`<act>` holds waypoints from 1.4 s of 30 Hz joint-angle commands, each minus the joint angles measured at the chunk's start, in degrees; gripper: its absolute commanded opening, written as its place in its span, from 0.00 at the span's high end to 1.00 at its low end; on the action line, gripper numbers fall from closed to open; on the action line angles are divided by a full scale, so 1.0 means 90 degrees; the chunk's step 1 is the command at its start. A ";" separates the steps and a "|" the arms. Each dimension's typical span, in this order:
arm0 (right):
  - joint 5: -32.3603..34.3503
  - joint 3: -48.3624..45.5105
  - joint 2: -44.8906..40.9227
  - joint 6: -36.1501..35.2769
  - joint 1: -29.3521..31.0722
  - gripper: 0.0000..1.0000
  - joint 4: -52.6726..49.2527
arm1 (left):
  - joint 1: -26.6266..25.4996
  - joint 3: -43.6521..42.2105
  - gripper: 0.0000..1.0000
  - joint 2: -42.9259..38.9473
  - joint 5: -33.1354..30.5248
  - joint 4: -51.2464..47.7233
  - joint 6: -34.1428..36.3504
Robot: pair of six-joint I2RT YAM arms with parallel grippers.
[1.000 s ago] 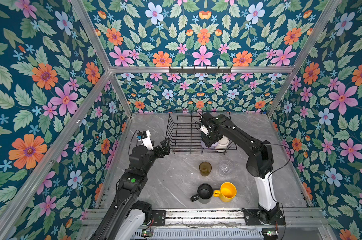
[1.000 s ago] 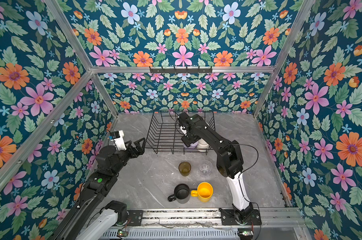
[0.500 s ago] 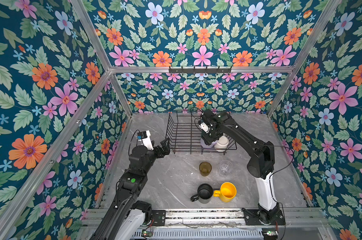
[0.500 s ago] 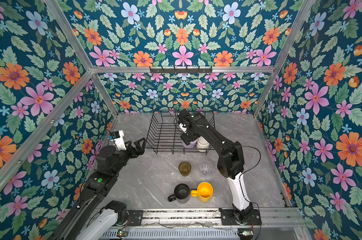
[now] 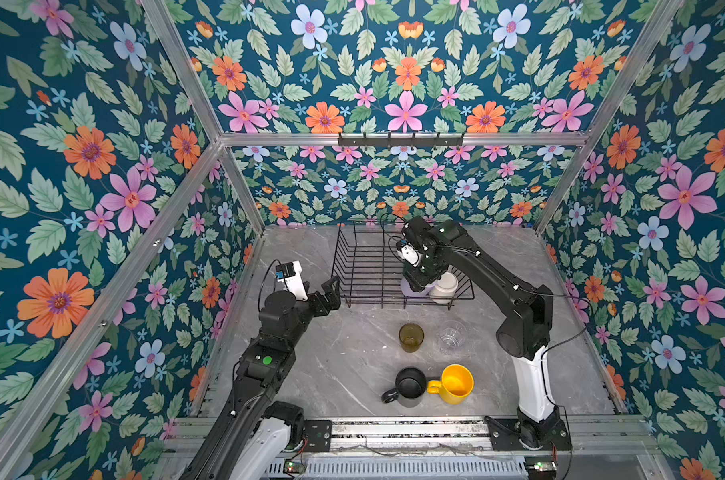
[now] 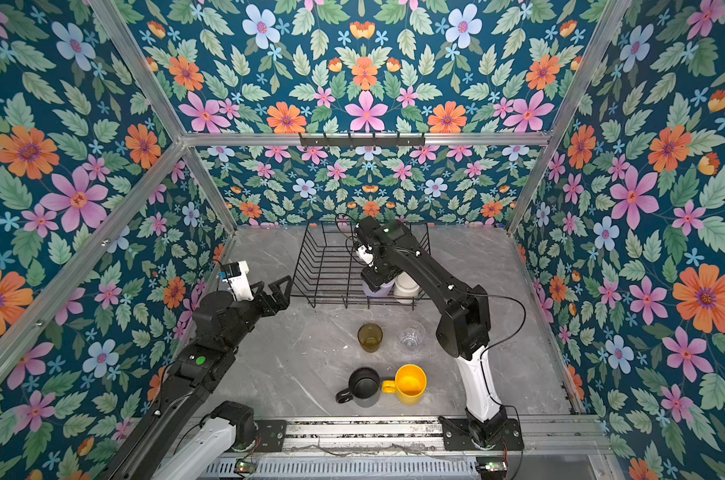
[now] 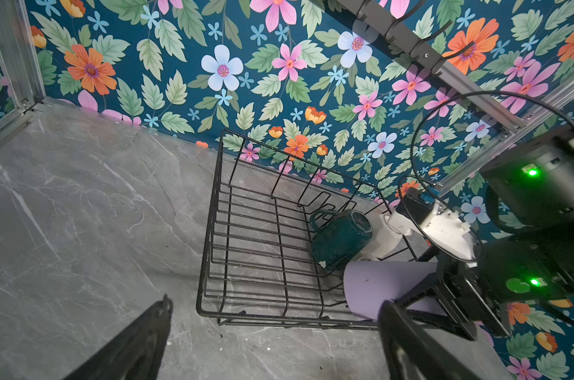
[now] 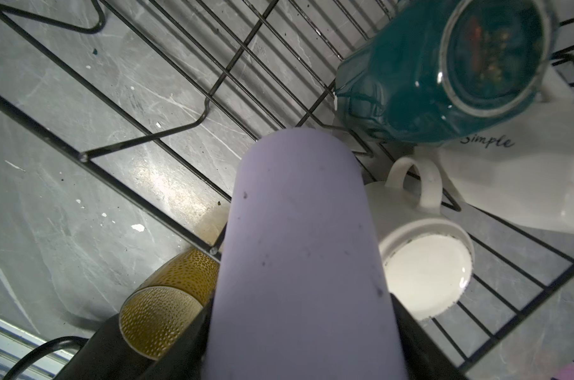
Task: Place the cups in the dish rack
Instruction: 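Open the right gripper and lift it off the lilac cup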
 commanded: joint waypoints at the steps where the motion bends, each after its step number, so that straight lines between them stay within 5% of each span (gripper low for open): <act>1: 0.0070 0.0124 0.0144 -0.0111 0.0021 1.00 -0.0337 | 0.0005 -0.0009 0.00 -0.0036 0.0013 0.0114 0.0039; 11: 0.0091 0.0501 0.0779 -0.0192 0.0027 0.96 -0.0454 | 0.0015 -0.0035 0.00 -0.0075 -0.0002 0.0094 0.0046; 31: -0.0111 0.0736 0.1128 -0.0103 0.0026 0.22 -0.0282 | 0.0011 -0.0067 0.00 -0.0116 -0.0070 0.0036 0.0068; 42: -0.0255 0.0549 0.0650 0.0021 0.0027 0.15 -0.0042 | 0.0014 -0.0077 0.00 -0.0204 -0.0134 -0.0014 0.0106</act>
